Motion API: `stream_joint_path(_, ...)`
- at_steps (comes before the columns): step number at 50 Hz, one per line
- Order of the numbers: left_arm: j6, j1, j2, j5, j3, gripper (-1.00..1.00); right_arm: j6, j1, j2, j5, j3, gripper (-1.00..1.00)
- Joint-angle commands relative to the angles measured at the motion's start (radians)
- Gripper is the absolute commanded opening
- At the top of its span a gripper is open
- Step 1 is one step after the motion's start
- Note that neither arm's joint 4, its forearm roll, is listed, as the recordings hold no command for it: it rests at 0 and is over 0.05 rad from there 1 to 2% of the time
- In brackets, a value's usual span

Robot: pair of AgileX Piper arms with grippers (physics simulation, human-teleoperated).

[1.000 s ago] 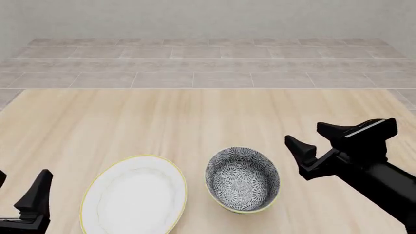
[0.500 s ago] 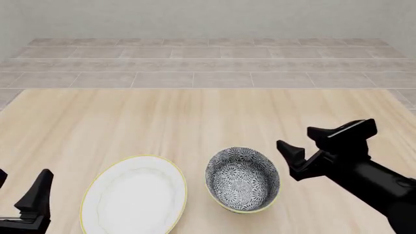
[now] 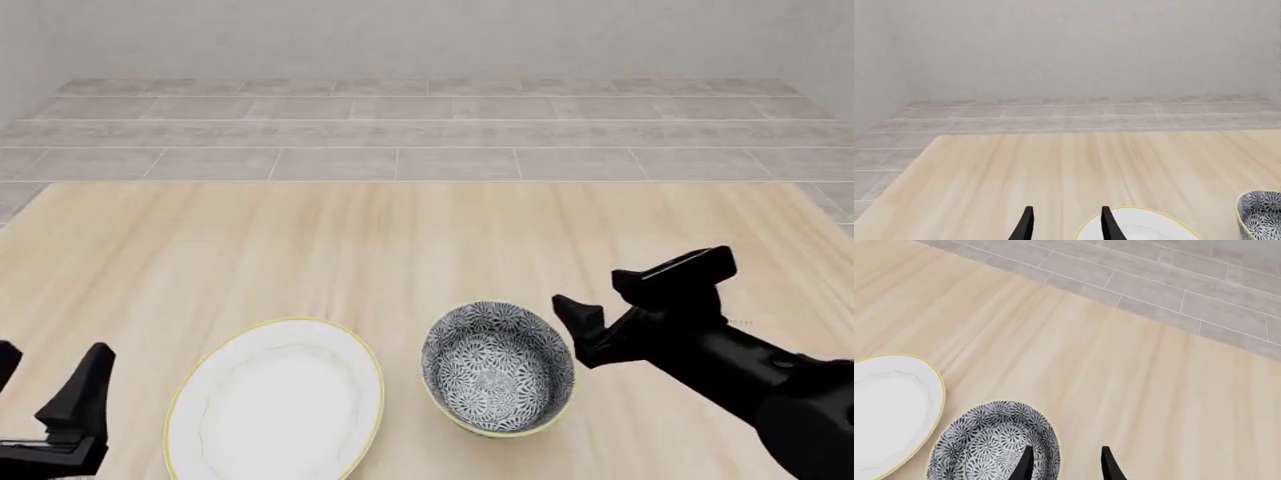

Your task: Put the bowl on the plate.

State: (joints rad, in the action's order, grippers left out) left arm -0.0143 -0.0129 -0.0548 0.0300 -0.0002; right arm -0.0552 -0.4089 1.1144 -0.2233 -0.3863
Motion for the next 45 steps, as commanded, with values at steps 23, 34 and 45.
stream_joint_path(23,0.001,-0.005,-0.045,0.038,0.000,1.00,0.007,-0.001,0.119,-0.071,0.015,1.00)
stream_joint_path(34,0.004,-0.011,-0.055,0.045,0.000,1.00,0.013,-0.008,0.143,-0.092,0.027,1.00)
stream_joint_path(45,0.006,-0.014,-0.062,0.049,0.000,1.00,0.013,-0.007,0.171,-0.113,0.033,1.00)
